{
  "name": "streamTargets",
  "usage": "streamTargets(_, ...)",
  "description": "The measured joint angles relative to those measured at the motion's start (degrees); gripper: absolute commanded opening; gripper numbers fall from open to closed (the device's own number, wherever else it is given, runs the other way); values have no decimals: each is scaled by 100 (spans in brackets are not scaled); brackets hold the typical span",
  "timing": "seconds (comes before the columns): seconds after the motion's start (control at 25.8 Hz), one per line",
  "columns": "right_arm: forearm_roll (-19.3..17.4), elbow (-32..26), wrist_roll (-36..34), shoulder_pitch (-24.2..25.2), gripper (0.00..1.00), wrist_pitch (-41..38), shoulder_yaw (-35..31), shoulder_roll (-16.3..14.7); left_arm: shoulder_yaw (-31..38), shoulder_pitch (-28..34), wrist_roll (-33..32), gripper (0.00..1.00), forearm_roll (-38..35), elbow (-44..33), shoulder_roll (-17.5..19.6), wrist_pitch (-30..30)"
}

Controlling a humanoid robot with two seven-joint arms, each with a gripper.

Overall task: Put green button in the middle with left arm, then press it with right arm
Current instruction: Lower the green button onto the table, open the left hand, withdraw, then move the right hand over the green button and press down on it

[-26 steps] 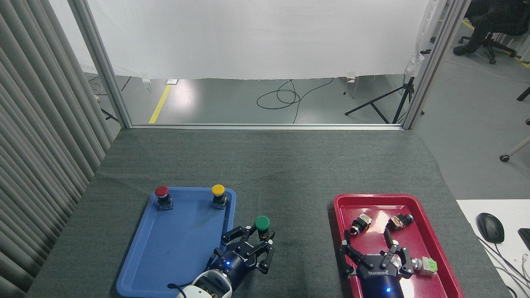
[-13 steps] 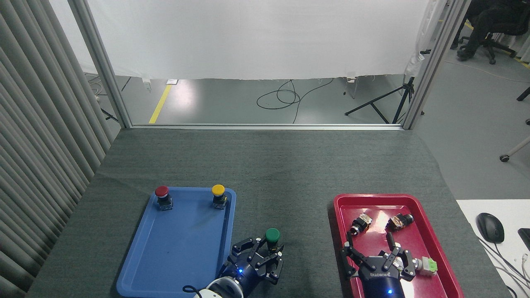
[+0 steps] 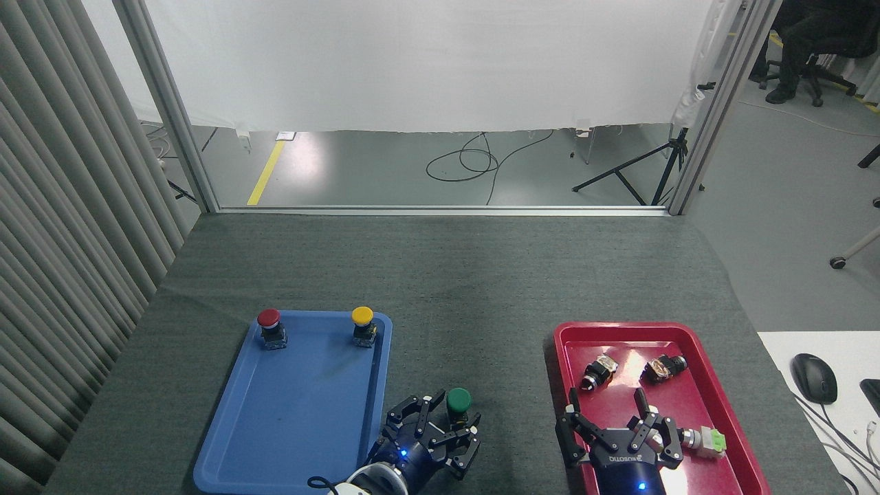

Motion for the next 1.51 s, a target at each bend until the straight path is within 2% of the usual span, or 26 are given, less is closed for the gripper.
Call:
streamTargets(0.12,0,3,16,0,97,-8,4,-1,1,32,0,99,6,-115,7,-18)
streamTargets(0.27,0,6,35,-1,86,-61,8,-11,39,305,-31,99,20,-811,117,9)
streamTargets(0.39,-1,10,37,-2,66,-140,12,-17,198,609,-72,99,51,-1571,399,145)
streamTargets(0.46,-1,11,38,-2,57,-228,17,-6,383,835,-93,99,60,-2036,590,264)
streamTargets(0.54,-1,11,38,-2,40,-312,38,-1,622,1051,-98,99,64,-2400,765,396)
streamTargets(0.74,27,9,41,-2,9,-477,141,-2,1595,1561,-69,99,69,-2858,1014,477)
streamTargets(0.81,61,6,42,-2,1,-531,198,-1,2074,1749,-39,99,69,-2912,1067,485)
streamTargets(0.93,147,5,47,-2,0,-601,320,-1,2656,1924,-19,99,68,-2940,1175,464)
streamTargets(1.08,277,17,60,-56,0,-626,513,2,3067,1991,-82,99,91,-2952,1243,467)
streamTargets(1.2,345,144,89,-208,0,-595,742,19,3165,2000,-99,99,214,-2955,1255,494)
streamTargets(1.51,473,959,308,-779,0,-400,1506,172,3259,2004,-92,99,450,-2951,1278,494)
